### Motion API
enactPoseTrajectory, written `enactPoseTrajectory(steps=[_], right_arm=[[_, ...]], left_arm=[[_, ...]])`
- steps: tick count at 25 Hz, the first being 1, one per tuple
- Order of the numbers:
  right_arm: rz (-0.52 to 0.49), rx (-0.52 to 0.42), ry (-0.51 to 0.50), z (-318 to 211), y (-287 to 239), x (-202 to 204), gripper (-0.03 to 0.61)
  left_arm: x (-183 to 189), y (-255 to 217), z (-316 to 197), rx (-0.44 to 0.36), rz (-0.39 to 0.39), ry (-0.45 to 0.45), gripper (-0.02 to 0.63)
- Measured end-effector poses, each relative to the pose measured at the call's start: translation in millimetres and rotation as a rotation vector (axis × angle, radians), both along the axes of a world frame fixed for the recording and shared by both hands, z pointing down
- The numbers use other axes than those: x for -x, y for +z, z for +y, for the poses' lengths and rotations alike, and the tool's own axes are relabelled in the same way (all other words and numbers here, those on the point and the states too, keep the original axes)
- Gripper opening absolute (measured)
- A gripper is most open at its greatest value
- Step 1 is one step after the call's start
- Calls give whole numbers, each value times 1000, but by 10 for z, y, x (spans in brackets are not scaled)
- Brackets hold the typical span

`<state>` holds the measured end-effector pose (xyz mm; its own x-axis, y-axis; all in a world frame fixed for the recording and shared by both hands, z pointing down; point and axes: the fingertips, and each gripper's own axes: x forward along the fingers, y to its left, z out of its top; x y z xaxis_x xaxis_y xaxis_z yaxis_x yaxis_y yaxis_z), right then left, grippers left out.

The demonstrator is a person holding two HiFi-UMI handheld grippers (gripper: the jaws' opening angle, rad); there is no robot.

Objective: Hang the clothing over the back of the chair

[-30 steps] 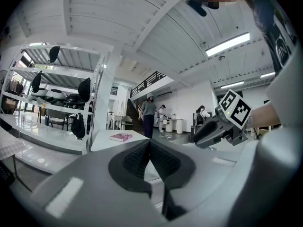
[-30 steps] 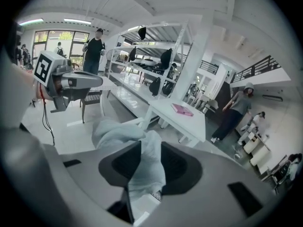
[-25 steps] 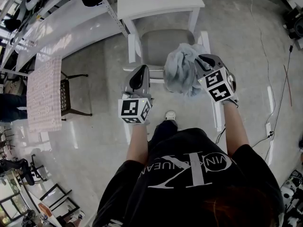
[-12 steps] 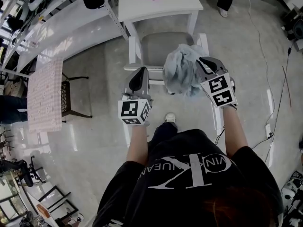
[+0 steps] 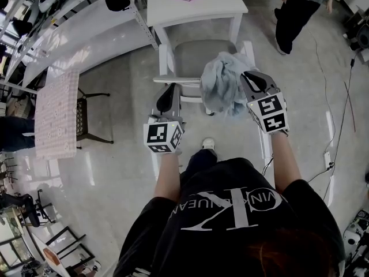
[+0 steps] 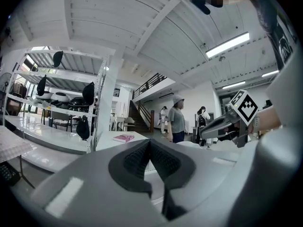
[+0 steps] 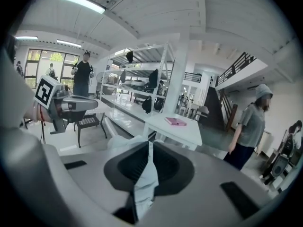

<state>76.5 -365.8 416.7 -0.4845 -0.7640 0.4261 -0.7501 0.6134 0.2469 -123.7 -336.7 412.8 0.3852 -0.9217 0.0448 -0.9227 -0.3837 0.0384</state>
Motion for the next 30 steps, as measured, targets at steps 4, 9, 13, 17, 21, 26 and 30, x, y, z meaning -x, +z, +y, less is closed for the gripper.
enactPoseTrajectory(steps=[4,9,13,17,21,26,30], right_arm=[[-12,-9,2,93,-23,-23,38],[-50,-19,2,202,-63,-40,38],[-69,-26,-2,293,-90,-35,37],[-84,-28,-8,375,-91,-50,37],[-89,-31,-8,480,-101,-83,37],[-104,-36,2,547,-104,-147,37],[-125,-45,10,610,-131,-175,37]], left_arm=[[-6,-9,77,-1,2,-4,11],[14,-44,183,-9,3,-15,11],[31,-54,268,-11,2,-21,11],[-2,-50,343,-13,2,-18,11],[-30,-63,438,-13,-2,-16,11],[-55,-63,502,-15,4,-13,11],[-73,-62,551,-12,7,-7,11]])
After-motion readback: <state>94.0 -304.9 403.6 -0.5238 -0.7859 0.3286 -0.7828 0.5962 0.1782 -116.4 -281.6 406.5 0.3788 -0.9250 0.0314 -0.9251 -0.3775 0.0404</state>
